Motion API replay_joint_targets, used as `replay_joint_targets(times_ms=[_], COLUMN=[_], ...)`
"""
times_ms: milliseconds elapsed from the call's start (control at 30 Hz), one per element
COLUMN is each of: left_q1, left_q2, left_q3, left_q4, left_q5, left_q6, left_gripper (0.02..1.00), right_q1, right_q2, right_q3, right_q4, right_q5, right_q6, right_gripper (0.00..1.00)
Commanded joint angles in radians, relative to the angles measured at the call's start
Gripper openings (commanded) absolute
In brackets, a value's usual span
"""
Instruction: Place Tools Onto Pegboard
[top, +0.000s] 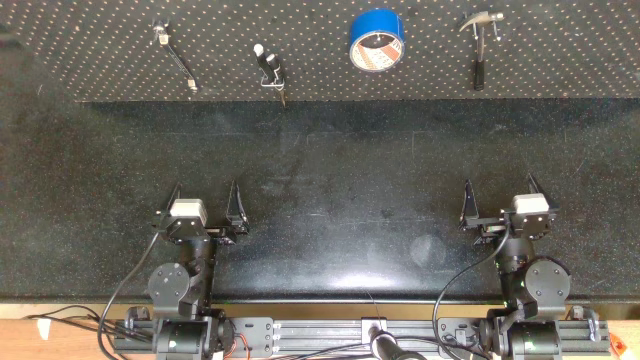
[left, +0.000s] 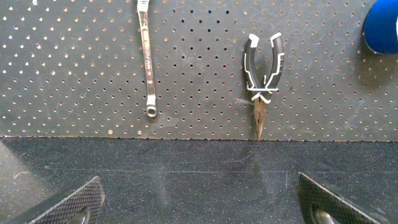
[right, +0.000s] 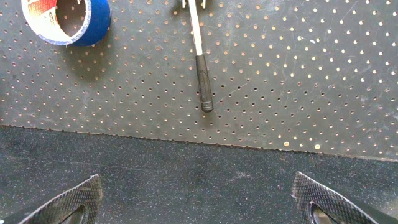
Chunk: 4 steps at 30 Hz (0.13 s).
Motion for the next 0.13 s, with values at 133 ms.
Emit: replay_joint_targets(times_ms=[133], left_q1=[0.002], left_q2=[-0.008], left_q3=[-0.002], left_q4=[-0.008], left_q5=[0.003], left_q6=[0.017], left_gripper=[0.996], right_q1=[0.005], right_q2=[-0.012], right_q3=[-0.002], right_q4=[-0.008], right_q5=[0.016], right_q6=[-0.014], right_gripper=[0.998])
